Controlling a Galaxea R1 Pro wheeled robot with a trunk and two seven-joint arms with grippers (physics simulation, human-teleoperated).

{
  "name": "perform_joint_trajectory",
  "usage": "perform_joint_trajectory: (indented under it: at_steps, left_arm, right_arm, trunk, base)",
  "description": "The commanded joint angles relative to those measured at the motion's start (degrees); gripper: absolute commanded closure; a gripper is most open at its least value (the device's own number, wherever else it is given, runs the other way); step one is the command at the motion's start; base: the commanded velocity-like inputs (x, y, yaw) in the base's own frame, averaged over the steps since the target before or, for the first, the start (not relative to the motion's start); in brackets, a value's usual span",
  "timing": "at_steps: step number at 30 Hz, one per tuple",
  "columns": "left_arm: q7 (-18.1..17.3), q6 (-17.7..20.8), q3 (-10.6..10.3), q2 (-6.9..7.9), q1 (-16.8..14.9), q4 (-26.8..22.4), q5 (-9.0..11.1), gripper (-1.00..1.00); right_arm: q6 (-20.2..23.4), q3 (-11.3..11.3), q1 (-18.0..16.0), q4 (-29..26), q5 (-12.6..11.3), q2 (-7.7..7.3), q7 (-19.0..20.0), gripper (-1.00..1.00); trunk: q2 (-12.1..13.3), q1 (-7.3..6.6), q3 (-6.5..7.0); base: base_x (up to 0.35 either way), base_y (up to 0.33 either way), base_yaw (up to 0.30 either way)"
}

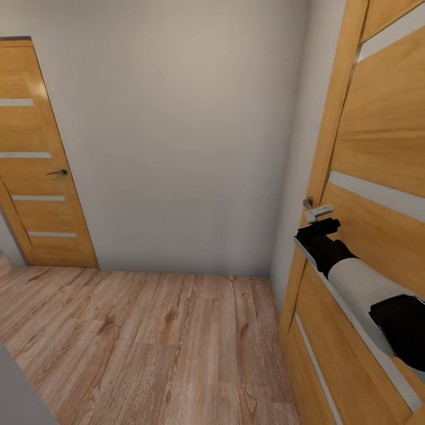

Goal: Move the two storage containers from the living room to the garage. In the garage, place one container on the floor and stack the other container on top of it (either order is fine).

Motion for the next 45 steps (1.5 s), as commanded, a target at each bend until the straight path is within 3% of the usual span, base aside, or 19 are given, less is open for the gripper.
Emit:
perform_joint_trajectory:
  at_steps: [1,15,19,21,22,23,25,29,30,33,34,35,36,39,41,45]
  left_arm:
    - [-0.1,-0.2,0.2,0.00,0.0,0.0,0.0,-1.00]
    - [-0.1,-0.2,0.2,-0.01,0.0,0.0,0.0,-1.00]
    - [0.1,-0.2,0.2,-0.02,0.0,0.0,0.0,-1.00]
    - [0.2,-0.2,0.2,-0.02,0.0,0.0,0.0,-1.00]
    - [0.2,-0.2,0.2,-0.02,0.0,0.0,0.0,-1.00]
    - [0.3,-0.2,0.2,-0.02,0.0,0.0,0.0,-1.00]
    - [0.3,-0.2,0.2,-0.02,0.0,0.0,0.0,-1.00]
    - [0.4,-0.2,0.2,-0.02,0.0,0.0,0.0,-1.00]
    - [0.4,-0.2,0.3,-0.07,0.0,0.0,0.1,-1.00]
    - [0.4,-0.2,0.3,-0.09,0.0,0.0,0.1,-1.00]
    - [0.4,-0.2,0.3,-0.10,0.0,0.0,0.1,-1.00]
    - [0.4,-0.2,0.3,-0.10,0.0,0.0,0.1,-1.00]
    - [0.4,-0.2,0.3,-0.10,0.0,0.0,0.1,-1.00]
    - [0.4,-0.2,0.3,-0.10,0.0,0.0,0.1,-1.00]
    - [0.4,-0.2,0.3,-0.10,0.0,0.0,0.1,-1.00]
    - [0.5,-0.2,0.3,-0.04,0.0,0.0,0.3,-1.00]
  right_arm:
    - [0.9,0.1,-0.1,0.0,-0.1,-0.59,-0.6,-1.00]
    - [2.0,0.3,0.0,-0.4,-0.1,0.88,-0.8,-1.00]
    - [2.8,0.4,0.0,-0.7,-0.1,4.15,-1.0,-1.00]
    - [3.1,0.4,0.0,-0.5,-0.1,8.58,-2.4,-1.00]
    - [3.2,0.4,0.0,-0.4,-0.1,9.68,-2.7,-1.00]
    - [3.2,0.4,0.0,-0.3,-0.1,11.78,-3.2,-1.00]
    - [3.2,0.3,0.0,-0.2,-0.2,14.47,-3.7,-1.00]
    - [3.1,0.1,0.0,-0.1,-0.6,18.07,-4.0,-1.00]
    - [2.8,0.0,0.0,0.0,-3.3,18.97,-3.9,-1.00]
    - [2.3,0.0,0.0,0.0,-11.1,18.97,-3.5,-1.00]
    - [2.2,0.0,0.0,0.0,-12.5,18.97,-3.4,-1.00]
    - [1.7,0.0,0.0,0.0,-16.0,18.97,-2.7,-1.00]
    - [1.1,0.0,0.2,0.0,-17.7,18.97,-1.9,-1.00]
    - [-0.4,0.0,0.7,0.1,-19.5,18.97,0.8,-1.00]
    - [-1.8,0.0,1.0,1.1,-20.3,18.97,4.9,-1.00]
    - [-4.9,0.1,1.8,3.5,-20.5,18.97,9.8,-1.00]
  trunk:
    - [0.0,0.00,-0.07]
    - [0.0,0.00,-0.07]
    - [0.0,0.00,-0.07]
    - [0.0,0.00,-0.07]
    - [0.0,0.00,-0.07]
    - [0.0,0.00,-0.07]
    - [0.0,0.00,-0.07]
    - [0.0,0.00,-0.07]
    - [0.0,0.00,-0.07]
    - [0.0,0.00,-0.07]
    - [0.0,0.00,-0.07]
    - [0.0,0.00,-0.07]
    - [0.0,0.00,-0.07]
    - [0.0,0.00,-0.07]
    - [0.0,0.00,-0.07]
    - [0.0,0.00,-0.07]
  base:
    - [0.000,0.000,0.000]
    - [0.000,0.000,0.000]
    - [0.000,0.000,0.000]
    - [0.000,0.000,0.000]
    - [0.000,0.000,0.000]
    - [0.000,0.000,0.000]
    - [0.000,0.000,0.000]
    - [0.000,0.000,0.000]
    - [0.000,0.000,0.000]
    - [0.000,0.000,0.000]
    - [0.000,0.000,0.000]
    - [0.000,0.000,0.000]
    - [0.000,0.000,0.000]
    - [0.000,0.000,0.000]
    - [0.000,0.000,0.000]
    - [0.000,0.000,0.000]
